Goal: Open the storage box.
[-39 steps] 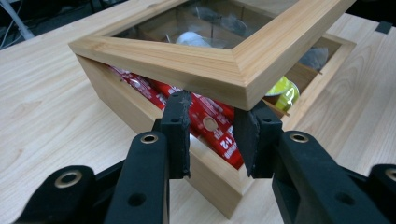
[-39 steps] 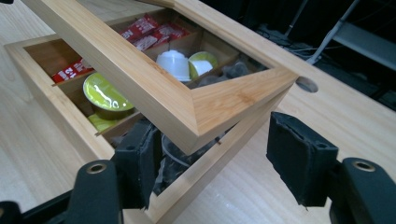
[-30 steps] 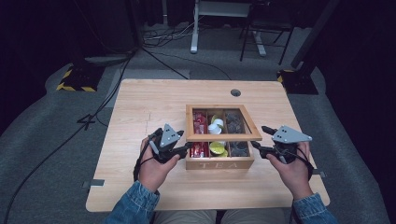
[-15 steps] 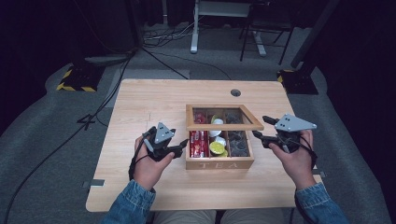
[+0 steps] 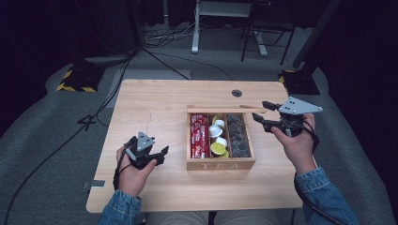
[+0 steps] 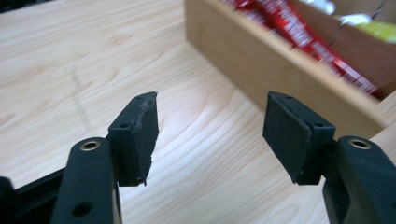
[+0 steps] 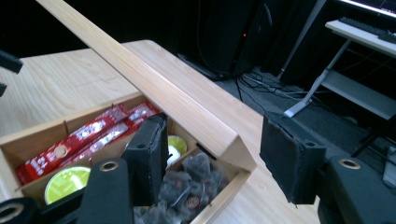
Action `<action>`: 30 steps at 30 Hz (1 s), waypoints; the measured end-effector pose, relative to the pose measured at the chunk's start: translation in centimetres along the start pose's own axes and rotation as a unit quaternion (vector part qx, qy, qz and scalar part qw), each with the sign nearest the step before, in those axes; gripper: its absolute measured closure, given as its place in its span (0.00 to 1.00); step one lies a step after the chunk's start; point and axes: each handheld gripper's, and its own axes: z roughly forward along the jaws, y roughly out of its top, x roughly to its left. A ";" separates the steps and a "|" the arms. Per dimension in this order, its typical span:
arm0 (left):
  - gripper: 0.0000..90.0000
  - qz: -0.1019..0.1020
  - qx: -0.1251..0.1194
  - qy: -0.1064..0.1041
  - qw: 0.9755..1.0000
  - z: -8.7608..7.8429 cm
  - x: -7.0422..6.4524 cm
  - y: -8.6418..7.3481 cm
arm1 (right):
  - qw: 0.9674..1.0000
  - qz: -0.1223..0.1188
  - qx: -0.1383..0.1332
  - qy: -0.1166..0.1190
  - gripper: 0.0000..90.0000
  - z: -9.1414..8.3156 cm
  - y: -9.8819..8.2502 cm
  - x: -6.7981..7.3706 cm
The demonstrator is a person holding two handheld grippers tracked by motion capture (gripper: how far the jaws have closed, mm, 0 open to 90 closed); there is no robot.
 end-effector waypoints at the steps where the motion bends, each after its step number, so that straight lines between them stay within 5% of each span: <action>1: 0.40 0.000 0.000 0.000 1.000 0.0 0.0 0.0 | 1.000 0.000 0.000 0.000 0.47 0.0 0.0 0.0; 14: 0.38 -0.012 0.018 0.038 0.999 -2.0 1.6 -4.1 | 1.000 0.005 -0.018 0.009 0.49 1.8 2.1 -2.3; 21: 0.38 -0.023 0.028 0.059 0.998 -3.4 2.3 -6.1 | 0.999 0.029 -0.033 0.014 0.53 3.4 2.9 -3.9; 30: 0.38 -0.046 0.033 0.084 0.995 -5.2 3.0 -8.1 | 0.999 0.019 -0.029 -0.008 0.61 4.9 3.9 -5.6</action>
